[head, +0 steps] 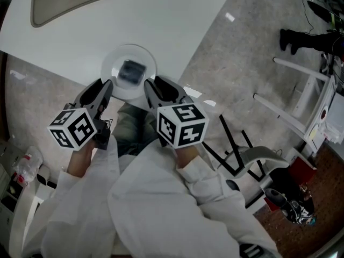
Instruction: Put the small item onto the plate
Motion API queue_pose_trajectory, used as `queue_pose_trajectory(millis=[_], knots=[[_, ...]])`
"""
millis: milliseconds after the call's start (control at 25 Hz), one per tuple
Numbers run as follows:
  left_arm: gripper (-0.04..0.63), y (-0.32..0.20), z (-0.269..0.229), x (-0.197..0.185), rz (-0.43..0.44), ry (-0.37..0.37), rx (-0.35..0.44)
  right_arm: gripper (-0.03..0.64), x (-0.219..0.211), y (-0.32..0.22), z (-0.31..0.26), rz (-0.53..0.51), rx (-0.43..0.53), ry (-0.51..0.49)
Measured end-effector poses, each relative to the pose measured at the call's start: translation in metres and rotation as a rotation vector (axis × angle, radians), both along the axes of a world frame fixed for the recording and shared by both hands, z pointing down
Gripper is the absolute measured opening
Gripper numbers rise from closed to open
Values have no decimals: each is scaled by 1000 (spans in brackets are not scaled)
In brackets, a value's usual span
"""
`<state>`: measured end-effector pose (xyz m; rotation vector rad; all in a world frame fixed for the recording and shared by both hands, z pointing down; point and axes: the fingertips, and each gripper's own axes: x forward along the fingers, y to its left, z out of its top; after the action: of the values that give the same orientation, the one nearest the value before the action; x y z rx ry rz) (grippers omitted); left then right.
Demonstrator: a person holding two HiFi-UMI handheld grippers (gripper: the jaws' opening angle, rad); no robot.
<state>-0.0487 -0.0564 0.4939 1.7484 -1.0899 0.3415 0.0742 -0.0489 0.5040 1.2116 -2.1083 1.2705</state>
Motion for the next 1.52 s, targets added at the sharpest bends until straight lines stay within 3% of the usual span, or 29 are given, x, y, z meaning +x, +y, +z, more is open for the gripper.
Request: queue_pose_trajectory(millis=[400,800,1280,1520], knots=[[114,1,2,-9,-25,-26,-18,87,-4,-1,2,6,-6,27],[114,5,0,-12,-21,-6,-37,83,-7,-2,-2,9,-27,14],[110,-2,-26,-15,-29,-33,42,83,-9,-13,-27,-17,43,24],[74,-7,-38,-17,-54,-60,79,83,-7,-20,-44,-42,98,28]])
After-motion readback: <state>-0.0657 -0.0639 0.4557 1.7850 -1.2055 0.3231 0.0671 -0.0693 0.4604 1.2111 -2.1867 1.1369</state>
